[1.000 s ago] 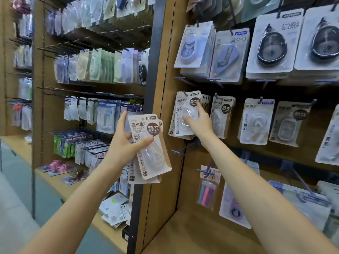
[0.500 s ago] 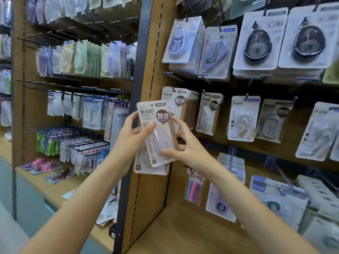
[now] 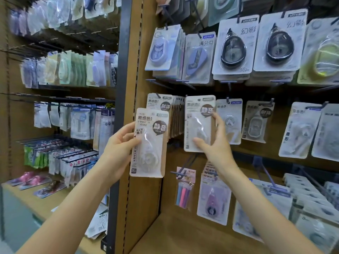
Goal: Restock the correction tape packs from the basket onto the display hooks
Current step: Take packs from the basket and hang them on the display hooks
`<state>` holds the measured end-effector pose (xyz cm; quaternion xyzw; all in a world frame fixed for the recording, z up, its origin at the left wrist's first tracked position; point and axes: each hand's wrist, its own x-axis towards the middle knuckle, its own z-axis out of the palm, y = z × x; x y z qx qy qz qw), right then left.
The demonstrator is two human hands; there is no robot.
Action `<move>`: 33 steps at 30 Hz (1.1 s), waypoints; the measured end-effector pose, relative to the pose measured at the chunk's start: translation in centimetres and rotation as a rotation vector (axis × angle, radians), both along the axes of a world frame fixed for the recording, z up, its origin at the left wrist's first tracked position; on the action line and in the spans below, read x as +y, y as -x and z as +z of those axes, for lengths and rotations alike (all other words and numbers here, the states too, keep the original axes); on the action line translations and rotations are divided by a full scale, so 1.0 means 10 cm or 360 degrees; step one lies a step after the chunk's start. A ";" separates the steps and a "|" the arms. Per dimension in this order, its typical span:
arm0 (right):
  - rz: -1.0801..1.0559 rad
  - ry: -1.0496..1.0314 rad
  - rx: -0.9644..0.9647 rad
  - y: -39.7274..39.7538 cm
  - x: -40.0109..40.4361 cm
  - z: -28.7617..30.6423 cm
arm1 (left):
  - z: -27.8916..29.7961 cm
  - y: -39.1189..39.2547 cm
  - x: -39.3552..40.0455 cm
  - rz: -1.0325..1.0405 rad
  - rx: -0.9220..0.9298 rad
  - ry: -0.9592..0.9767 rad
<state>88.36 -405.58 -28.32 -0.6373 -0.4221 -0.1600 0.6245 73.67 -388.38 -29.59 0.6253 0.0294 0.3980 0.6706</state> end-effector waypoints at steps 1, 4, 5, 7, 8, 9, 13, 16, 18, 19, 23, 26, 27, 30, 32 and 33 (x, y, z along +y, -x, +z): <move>-0.0095 -0.0054 -0.0017 -0.04 -0.06 0.01 | 0.00 -0.01 0.00 0.0042 0.0007 0.0021; -0.0339 -0.0154 -0.0139 -0.12 -0.18 0.03 | 0.00 -0.04 0.02 0.0106 -0.0015 0.0136; -0.0370 -0.0124 -0.0174 -0.13 -0.19 0.03 | 0.00 -0.06 0.02 0.0117 -0.0020 0.0166; -0.0372 -0.0014 -0.0216 -0.18 -0.16 0.04 | 0.02 -0.09 0.00 0.0137 -0.0021 0.0197; -0.0348 0.0038 -0.0221 -0.19 -0.13 0.04 | 0.02 -0.10 -0.01 0.0139 -0.0026 0.0208; -0.0319 0.0081 -0.0213 -0.21 -0.10 0.03 | 0.03 -0.11 -0.02 0.0136 -0.0036 0.0219; -0.0199 0.0224 -0.0138 -0.25 0.01 -0.02 | 0.04 -0.12 -0.02 0.0143 -0.0042 0.0220; -0.0107 0.0216 -0.0113 -0.26 0.10 0.00 | 0.05 -0.10 0.00 0.0159 -0.0038 0.0216; -0.0058 0.0170 -0.0109 -0.25 0.16 0.05 | 0.05 -0.08 0.01 0.0162 -0.0046 0.0218; -0.0036 0.0153 -0.0112 -0.25 0.18 0.06 | 0.05 -0.07 0.01 0.0164 -0.0047 0.0216; 0.0054 0.0140 -0.0208 -0.23 0.24 0.04 | 0.05 -0.06 0.04 0.0171 -0.0042 0.0218; 0.0062 0.0100 -0.0203 -0.24 0.29 0.06 | 0.03 -0.06 0.05 0.0175 -0.0030 0.0223; 0.0037 0.0102 -0.0178 -0.26 0.31 0.08 | 0.02 -0.06 0.06 0.0179 -0.0026 0.0220; -0.0024 0.0183 -0.0088 -0.32 0.37 0.11 | 0.01 -0.06 0.06 0.0177 -0.0021 0.0220; -0.0084 0.0242 -0.0059 -0.35 0.37 0.11 | 0.01 -0.06 0.07 0.0176 -0.0018 0.0215; -0.0133 0.0267 -0.0056 -0.36 0.38 0.12 | 0.02 -0.06 0.07 0.0175 -0.0022 0.0214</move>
